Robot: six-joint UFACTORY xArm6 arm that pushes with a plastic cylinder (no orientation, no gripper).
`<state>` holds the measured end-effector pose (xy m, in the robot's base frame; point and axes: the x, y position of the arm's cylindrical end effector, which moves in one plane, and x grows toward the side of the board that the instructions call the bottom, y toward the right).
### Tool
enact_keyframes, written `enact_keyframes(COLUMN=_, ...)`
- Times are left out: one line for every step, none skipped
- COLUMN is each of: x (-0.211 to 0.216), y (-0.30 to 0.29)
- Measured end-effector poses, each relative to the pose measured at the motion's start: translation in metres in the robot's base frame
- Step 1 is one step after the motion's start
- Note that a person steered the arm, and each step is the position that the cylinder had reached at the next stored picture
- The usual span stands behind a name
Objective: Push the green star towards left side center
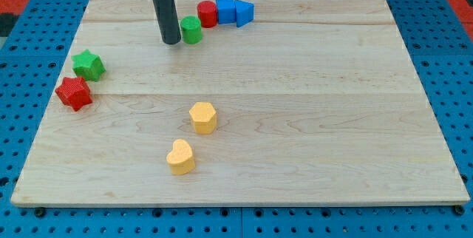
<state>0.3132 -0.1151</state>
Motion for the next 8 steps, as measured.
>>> enact_keyframes(x=-0.036, y=0.051)
enact_keyframes(x=-0.037, y=0.07)
enact_keyframes(x=-0.007, y=0.059)
enact_keyframes(x=0.043, y=0.051)
enact_keyframes(x=0.077, y=-0.002)
enact_keyframes(x=0.095, y=-0.056)
enact_keyframes(x=0.095, y=-0.111)
enact_keyframes(x=0.095, y=-0.143)
